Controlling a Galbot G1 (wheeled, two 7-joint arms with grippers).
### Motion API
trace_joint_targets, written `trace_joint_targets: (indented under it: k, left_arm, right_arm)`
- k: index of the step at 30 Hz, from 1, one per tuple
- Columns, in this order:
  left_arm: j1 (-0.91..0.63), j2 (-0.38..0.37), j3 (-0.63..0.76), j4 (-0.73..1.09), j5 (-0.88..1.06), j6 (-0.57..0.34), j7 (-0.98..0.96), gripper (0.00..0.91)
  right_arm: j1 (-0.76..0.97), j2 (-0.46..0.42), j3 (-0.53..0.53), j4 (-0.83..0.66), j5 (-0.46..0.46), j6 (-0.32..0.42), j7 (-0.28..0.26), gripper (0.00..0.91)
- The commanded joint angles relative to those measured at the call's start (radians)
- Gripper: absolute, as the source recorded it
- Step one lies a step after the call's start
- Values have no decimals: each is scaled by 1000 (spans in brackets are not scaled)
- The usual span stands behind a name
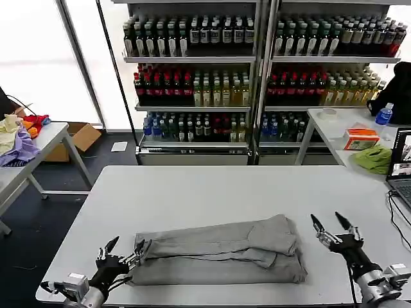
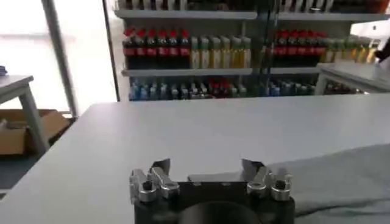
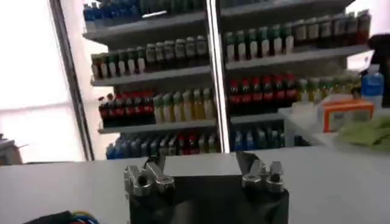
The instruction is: Fold and organize the clothes.
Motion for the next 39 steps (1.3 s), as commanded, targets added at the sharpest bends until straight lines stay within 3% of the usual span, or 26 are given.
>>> trace_joint_targets:
  k: [1, 12, 13, 15, 18, 22, 34, 39]
  left_arm:
    - [-24, -125, 92, 67, 66, 1, -79, 907]
    - [-20, -118, 104, 106, 43, 7, -81, 887]
    - [-21, -122, 106, 112, 44, 6, -82, 705]
    - [-23, -129, 114, 118, 43, -2, -82, 252]
    - [-28, -141, 127, 121, 45, -4, -80, 60]
    - [-25, -145, 135, 130, 80, -22, -36, 10]
    - [-32, -163, 121, 143, 107, -26, -16, 10]
    - [-26, -175, -34, 97, 82, -35, 59, 10]
  right_arm:
    - [-33, 25, 51, -18, 22, 139, 15, 907]
    - [-47, 56, 22, -3, -3, 135, 25, 907]
    - [-49, 56, 22, -3, -3, 135, 25, 907]
    - [-52, 58, 21, -4, -3, 135, 24, 907]
    - [-53, 61, 20, -4, -3, 136, 23, 907]
    - [-52, 66, 19, -3, 3, 136, 25, 907]
    - [-57, 79, 1, -8, 39, 150, 22, 907]
    - [-59, 88, -8, 5, 34, 149, 20, 907]
